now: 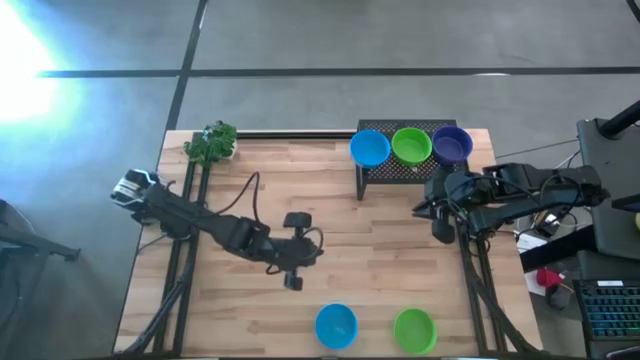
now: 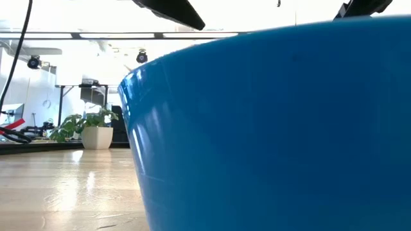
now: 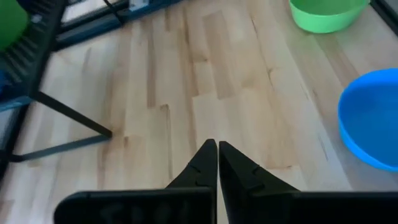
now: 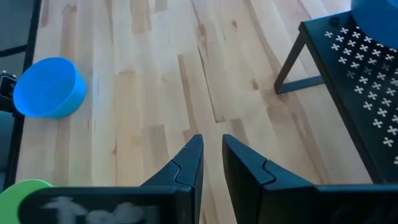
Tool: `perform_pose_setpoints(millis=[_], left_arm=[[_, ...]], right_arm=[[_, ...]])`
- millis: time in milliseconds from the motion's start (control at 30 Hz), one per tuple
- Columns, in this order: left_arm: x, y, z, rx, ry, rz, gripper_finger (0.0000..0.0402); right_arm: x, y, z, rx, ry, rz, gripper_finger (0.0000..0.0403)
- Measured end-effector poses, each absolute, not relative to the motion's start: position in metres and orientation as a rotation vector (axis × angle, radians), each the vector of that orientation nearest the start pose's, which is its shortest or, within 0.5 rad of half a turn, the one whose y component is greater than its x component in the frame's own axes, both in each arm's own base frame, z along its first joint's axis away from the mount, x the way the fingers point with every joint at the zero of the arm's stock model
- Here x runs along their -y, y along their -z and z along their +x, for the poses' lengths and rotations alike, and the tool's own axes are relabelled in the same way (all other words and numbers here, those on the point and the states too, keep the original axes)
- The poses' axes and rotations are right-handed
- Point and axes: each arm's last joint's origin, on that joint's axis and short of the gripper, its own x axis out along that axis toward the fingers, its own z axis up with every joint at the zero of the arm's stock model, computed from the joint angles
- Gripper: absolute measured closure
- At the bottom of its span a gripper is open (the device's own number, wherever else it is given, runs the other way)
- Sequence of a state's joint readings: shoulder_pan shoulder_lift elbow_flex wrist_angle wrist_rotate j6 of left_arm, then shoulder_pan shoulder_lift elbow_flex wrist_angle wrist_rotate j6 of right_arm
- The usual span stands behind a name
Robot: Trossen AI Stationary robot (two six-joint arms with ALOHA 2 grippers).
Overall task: Pick & Place Mini bowls
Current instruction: Stack the blue bowl on the stacked blue bowls on the shelf
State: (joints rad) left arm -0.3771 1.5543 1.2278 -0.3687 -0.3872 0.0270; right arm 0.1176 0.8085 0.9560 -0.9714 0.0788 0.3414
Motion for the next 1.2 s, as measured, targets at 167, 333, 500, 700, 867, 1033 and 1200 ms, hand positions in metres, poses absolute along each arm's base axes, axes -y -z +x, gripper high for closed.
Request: perform_pose_setpoints(millis=[167,333,500,700,867,1033,1200], left_arm=[[0.118,-0.273,0.325,-0.686,0.027,0.277,0.0369],[0.124,-0.26,0.331,-0.725,0.072,0.25,0.0347],[0.133,-0.241,0.341,-0.754,0.098,0.171,0.0341],[0.152,-0.216,0.356,-0.744,0.211,0.088,0.0342],[0.167,-0.201,0.365,-0.758,0.272,0.035,0.0342],[0.176,-0.193,0.374,-0.772,0.283,0.003,0.0342],[0.18,-0.189,0.381,-0.785,0.28,-0.031,0.0342]], right_arm=[[-0.015,-0.317,0.137,-0.816,0.094,0.238,0.0346],[-0.015,-0.317,0.137,-0.815,0.094,0.236,0.0346],[-0.015,-0.317,0.137,-0.81,0.093,0.238,0.0346],[-0.015,-0.317,0.137,-0.807,0.093,0.238,0.0346],[-0.015,-0.317,0.137,-0.807,0.093,0.238,0.0346],[-0.015,-0.317,0.137,-0.807,0.092,0.235,0.0346],[-0.015,-0.317,0.137,-0.807,0.091,0.232,0.0346]])
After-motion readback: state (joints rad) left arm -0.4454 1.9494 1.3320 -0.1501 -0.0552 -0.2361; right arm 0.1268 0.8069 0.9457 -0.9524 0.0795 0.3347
